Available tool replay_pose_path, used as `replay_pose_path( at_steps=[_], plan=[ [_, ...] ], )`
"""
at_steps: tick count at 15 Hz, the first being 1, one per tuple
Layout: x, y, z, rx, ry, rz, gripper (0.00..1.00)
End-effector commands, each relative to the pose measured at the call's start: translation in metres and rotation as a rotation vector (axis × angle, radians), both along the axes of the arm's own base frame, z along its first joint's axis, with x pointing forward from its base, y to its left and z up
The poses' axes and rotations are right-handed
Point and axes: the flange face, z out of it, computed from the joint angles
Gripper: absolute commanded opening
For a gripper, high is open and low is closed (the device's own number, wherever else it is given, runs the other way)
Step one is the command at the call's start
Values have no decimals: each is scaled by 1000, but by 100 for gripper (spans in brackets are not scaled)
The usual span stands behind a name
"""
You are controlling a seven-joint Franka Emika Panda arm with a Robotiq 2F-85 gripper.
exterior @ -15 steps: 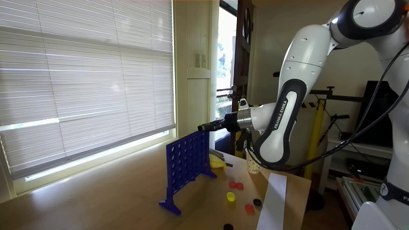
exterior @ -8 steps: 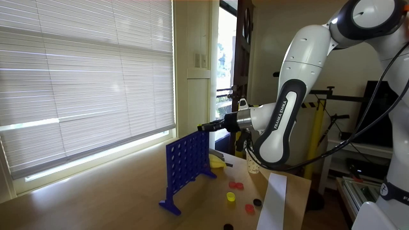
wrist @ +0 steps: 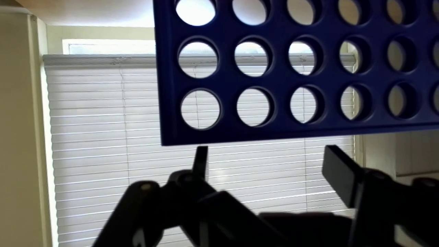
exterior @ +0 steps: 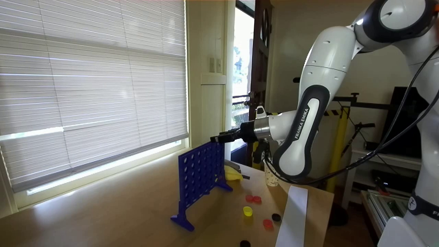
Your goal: Place a yellow ring inside the second-last line of the blue object
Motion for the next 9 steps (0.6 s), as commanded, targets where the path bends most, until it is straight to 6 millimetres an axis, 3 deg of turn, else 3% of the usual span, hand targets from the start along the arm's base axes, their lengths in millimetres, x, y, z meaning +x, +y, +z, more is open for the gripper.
replay_pose_path(
  at_steps=[1, 3, 5, 9],
  plan=[
    [3, 4, 34, 5, -66, 3, 100],
    [-2, 2, 65, 7, -122, -15, 100],
    [-21, 2, 86, 30, -82, -16, 100],
    [-46, 10, 108, 73, 141, 9, 100]
  ],
)
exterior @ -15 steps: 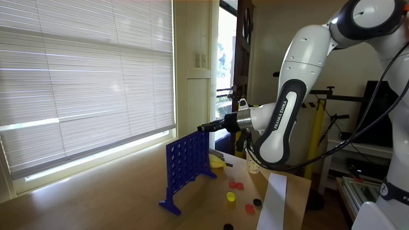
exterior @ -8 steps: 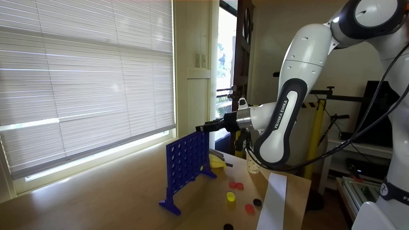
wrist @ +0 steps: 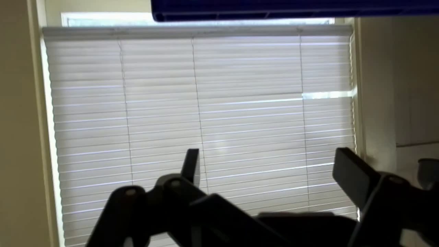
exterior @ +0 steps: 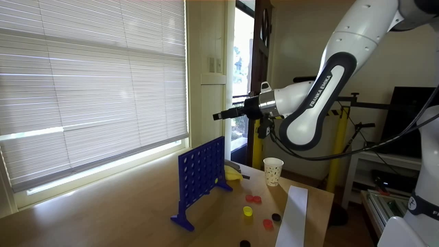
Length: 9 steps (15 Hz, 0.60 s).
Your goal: Place a yellow ring inside the second-last line of the blue object
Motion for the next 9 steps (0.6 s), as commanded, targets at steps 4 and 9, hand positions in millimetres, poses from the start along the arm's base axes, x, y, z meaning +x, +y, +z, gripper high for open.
replay_pose_path(
  at_steps=[4, 9],
  plan=[
    [-71, 19, 33, 79, 323, 16, 100],
    [-75, 14, 33, 97, 586, -33, 100]
  ],
)
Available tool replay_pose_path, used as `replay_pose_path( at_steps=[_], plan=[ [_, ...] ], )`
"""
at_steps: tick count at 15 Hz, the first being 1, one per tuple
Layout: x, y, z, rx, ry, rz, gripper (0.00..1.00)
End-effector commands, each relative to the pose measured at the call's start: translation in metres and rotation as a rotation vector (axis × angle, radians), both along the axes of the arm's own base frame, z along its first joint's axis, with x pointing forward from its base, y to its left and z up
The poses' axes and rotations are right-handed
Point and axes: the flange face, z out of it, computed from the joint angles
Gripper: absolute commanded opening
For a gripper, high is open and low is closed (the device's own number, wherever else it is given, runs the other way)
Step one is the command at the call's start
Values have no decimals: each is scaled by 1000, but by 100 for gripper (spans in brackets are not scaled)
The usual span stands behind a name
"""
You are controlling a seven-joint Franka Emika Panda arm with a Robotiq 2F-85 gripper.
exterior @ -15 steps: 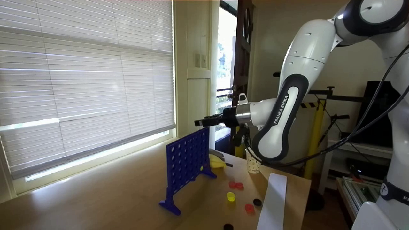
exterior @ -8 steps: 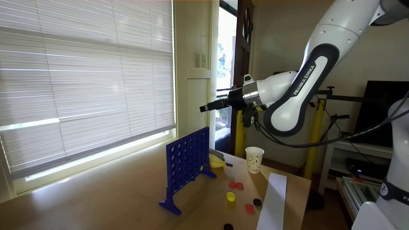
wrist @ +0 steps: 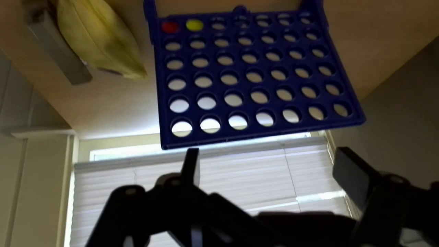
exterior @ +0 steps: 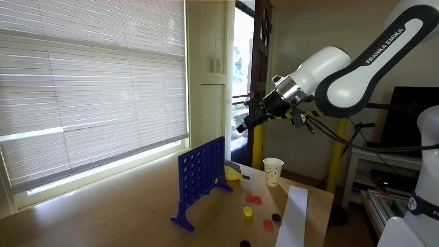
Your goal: Place a yellow ring inside the second-last line of the blue object
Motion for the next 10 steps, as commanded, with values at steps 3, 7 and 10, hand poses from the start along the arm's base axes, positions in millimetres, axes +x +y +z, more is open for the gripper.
replay_pose_path(
  at_steps=[3, 7, 10],
  plan=[
    [-5, -2, -3, 4, 164, -24, 100],
    [-10, -1, 0, 8, 220, -43, 100],
    [-10, -1, 0, 9, 221, -44, 100]
  ],
)
